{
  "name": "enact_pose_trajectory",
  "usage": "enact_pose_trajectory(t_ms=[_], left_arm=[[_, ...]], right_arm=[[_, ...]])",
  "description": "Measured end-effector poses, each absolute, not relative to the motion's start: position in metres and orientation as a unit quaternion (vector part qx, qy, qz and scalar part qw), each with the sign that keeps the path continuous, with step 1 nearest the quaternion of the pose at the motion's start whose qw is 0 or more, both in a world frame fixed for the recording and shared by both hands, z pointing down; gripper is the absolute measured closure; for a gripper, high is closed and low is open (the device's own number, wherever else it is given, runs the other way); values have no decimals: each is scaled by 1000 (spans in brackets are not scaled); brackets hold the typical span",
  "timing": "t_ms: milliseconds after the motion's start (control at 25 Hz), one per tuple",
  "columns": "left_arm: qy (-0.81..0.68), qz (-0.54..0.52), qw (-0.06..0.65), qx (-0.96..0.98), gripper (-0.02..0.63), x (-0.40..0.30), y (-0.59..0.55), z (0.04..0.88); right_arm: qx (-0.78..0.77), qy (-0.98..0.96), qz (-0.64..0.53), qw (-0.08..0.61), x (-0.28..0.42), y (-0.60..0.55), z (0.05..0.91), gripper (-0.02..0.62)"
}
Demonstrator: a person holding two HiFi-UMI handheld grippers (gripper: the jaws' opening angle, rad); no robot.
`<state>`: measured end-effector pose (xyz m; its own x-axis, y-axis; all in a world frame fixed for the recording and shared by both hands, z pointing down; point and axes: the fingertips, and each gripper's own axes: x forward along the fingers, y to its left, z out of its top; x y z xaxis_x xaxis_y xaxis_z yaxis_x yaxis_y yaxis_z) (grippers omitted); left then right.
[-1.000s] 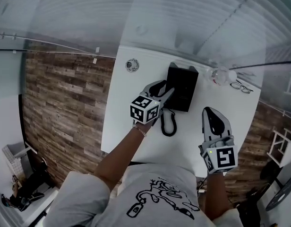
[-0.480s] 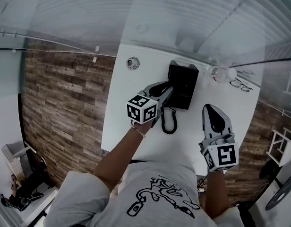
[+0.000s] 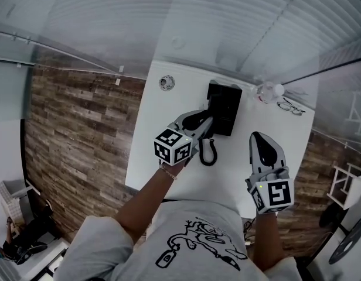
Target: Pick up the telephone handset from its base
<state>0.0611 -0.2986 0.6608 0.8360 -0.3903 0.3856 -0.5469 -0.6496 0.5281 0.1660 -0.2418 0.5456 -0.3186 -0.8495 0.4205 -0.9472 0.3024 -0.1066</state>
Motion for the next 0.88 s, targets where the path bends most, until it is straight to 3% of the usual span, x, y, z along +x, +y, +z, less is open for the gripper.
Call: enact_pose_trajectory(t_ms=[880], left_arm=[[-231, 36, 231, 944, 535, 32, -209, 475]], right_arm=[[577, -806, 87, 96, 142, -165, 427, 589]])
